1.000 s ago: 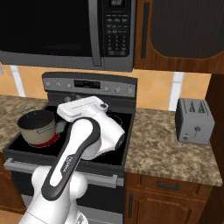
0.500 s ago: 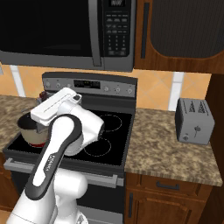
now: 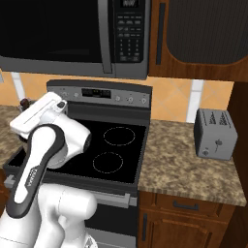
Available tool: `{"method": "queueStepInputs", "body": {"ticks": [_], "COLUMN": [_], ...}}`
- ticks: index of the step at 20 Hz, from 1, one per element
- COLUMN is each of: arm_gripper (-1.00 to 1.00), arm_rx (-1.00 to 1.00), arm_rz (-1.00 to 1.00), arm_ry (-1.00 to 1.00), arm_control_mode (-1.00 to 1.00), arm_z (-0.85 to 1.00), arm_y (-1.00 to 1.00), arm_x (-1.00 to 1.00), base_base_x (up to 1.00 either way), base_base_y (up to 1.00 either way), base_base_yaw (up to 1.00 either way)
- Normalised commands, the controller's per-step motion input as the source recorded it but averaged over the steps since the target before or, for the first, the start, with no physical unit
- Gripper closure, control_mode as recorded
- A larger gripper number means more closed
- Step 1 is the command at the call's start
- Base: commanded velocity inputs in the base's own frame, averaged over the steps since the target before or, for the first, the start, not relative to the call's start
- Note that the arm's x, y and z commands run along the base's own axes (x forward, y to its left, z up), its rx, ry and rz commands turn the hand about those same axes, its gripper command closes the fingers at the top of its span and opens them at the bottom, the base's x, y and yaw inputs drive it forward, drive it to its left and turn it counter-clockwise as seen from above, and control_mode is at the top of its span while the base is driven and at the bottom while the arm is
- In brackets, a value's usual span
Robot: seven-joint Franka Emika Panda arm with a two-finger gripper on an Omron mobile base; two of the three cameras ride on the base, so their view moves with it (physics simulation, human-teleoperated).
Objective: Put the onion and eggplant in the pot. Retrieve the spatula and lightly stir the vegetables in the pot.
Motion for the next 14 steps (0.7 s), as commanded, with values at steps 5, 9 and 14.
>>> {"method": "queueStepInputs", "body": {"ticks": [5, 9, 14], "arm_gripper": [1.0, 1.0, 1.0], "arm_rx": [-0.05, -0.17, -0.23], "arm_rz": [0.0, -0.04, -0.12], "arm_ry": [-0.03, -0.11, -0.03], "arm_control_mode": [-1.0, -1.0, -1.0], "arm_z": [-0.14, -0.04, -0.17], "arm_y": [0.63, 0.45, 0.21], "arm_x": [0.36, 0.43, 0.36], "base_base_x": [0.0, 0.0, 0.0], "base_base_y": [0.0, 0.0, 0.0], "base_base_yaw": [0.0, 0.0, 0.0]}}
